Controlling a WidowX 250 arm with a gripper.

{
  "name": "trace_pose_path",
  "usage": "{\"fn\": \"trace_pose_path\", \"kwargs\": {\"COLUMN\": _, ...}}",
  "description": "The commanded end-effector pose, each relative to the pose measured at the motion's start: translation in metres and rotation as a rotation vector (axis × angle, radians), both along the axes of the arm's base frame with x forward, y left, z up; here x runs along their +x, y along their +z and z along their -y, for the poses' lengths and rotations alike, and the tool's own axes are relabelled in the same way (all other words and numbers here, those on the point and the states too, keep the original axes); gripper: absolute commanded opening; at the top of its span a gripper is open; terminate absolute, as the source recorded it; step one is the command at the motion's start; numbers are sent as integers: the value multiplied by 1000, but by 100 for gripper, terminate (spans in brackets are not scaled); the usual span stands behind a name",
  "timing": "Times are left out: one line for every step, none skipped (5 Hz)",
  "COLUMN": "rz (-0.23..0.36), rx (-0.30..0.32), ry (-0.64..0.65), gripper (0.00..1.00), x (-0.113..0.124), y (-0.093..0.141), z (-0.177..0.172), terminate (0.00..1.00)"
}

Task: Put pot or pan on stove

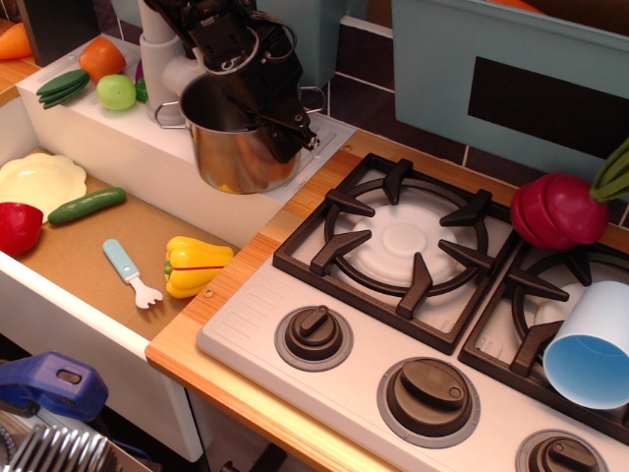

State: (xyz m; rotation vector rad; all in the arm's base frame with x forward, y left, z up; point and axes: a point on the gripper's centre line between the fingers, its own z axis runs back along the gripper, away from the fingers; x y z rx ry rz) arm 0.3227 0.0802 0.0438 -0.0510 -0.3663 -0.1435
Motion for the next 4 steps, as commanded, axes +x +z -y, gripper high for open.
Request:
{"fn": "trace_pose_path", "kwargs": {"rz": 20, "rx": 131, "ry": 89, "gripper": 0, "x": 4, "y": 63, "z": 15, "terminate": 0}}
{"fn": "trace_pose_path", "kwargs": {"rz": 14, "rx": 173, "ry": 127, "gripper": 0, "x": 3, "y": 91, "z": 37, "terminate": 0}}
{"fn": "trace_pose_path", "kwargs": {"rz": 32, "rx": 176, "ry": 203, "gripper": 0, "x": -1, "y": 99, "z": 74, "terminate": 0}}
{"fn": "trace_pose_path", "kwargs": {"rz": 27, "rx": 113, "ry": 261, "gripper": 0, "x": -2, "y": 97, "z": 104, "terminate": 0}}
